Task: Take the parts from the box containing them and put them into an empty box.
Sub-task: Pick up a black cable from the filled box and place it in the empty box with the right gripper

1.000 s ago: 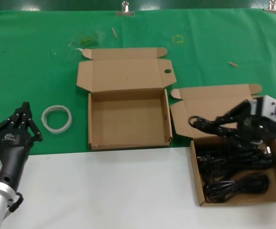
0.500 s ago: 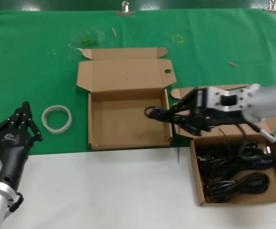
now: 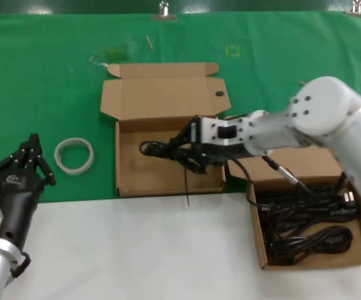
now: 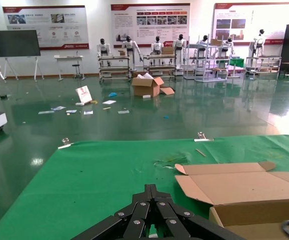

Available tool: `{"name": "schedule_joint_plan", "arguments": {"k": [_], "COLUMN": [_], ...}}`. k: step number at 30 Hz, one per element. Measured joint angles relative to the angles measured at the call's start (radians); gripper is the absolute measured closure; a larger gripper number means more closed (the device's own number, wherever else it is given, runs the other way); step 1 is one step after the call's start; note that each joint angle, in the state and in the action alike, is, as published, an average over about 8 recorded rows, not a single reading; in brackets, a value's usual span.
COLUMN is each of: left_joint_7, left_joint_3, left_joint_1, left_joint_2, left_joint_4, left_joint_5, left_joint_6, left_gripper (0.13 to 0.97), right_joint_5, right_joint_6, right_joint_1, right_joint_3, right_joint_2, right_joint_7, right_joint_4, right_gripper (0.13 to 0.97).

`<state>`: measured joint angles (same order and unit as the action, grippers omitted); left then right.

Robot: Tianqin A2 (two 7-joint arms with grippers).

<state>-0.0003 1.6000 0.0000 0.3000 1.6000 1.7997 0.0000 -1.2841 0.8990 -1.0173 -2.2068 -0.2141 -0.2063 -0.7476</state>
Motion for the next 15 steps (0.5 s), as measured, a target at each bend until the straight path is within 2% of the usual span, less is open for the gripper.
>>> {"name": "schedule_joint_plan", "arguments": {"k": [7, 15], "left_joint_7": [0.0, 0.0], "left_joint_3": [0.0, 0.0], "left_joint_1": [0.0, 0.0], "left_joint_2": [0.0, 0.0], "left_joint_4": [0.0, 0.0], "left_joint_5": [0.0, 0.0], "left_joint_6": [0.0, 0.0], "left_gripper": [0.957, 0.957], "right_joint_5": [-0.068, -0.288], "right_joint_6": [-0.084, -0.185], "right_joint_1": [-0.099, -0.17], "right_joint_3": [-0.018, -0.2], "right_joint_2": [0.143, 0.202], "right_joint_7": [-0.171, -0.287], "right_joint_4": [0.287, 0.46], "right_gripper": [0.915, 0.921]}}
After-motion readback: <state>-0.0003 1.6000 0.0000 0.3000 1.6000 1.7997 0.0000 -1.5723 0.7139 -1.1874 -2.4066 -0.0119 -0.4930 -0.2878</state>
